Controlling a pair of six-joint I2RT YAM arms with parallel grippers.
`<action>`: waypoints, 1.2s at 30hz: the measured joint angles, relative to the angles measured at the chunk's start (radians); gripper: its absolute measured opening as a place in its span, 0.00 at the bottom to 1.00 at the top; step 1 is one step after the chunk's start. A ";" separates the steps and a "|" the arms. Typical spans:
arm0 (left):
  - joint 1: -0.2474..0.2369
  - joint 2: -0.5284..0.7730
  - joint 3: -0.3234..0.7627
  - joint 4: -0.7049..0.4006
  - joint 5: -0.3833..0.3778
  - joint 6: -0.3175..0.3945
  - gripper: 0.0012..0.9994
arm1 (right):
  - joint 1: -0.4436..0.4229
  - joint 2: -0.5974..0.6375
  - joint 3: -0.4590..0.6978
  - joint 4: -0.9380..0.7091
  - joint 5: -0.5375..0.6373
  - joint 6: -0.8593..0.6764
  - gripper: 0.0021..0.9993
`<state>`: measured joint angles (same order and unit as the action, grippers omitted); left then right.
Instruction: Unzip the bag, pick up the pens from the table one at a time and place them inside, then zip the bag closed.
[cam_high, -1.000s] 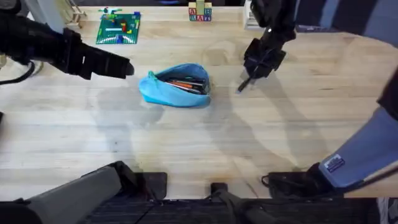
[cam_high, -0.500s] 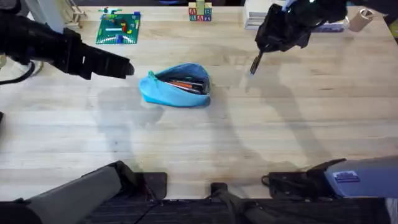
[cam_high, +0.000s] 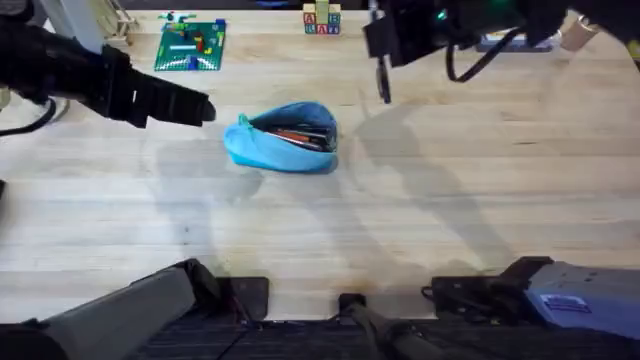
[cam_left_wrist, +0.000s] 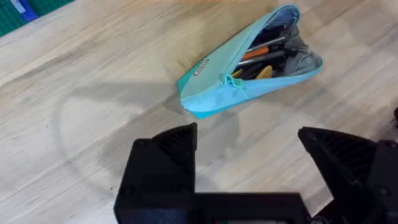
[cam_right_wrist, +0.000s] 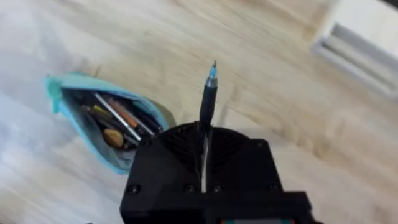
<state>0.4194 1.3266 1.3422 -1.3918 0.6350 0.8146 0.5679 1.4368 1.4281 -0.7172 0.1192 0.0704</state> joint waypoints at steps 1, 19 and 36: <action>0.000 0.000 0.000 0.000 0.000 0.000 1.00 | 0.023 -0.001 0.000 0.006 0.000 -0.044 0.03; 0.000 0.000 0.000 0.000 0.000 0.000 1.00 | 0.240 -0.001 0.000 0.022 -0.098 -0.719 0.03; 0.000 0.000 0.000 0.000 0.000 0.000 1.00 | 0.240 0.088 0.000 0.048 -0.277 -0.880 0.03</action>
<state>0.4194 1.3266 1.3422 -1.3918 0.6350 0.8145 0.8078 1.5248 1.4281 -0.6697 -0.1581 -0.8093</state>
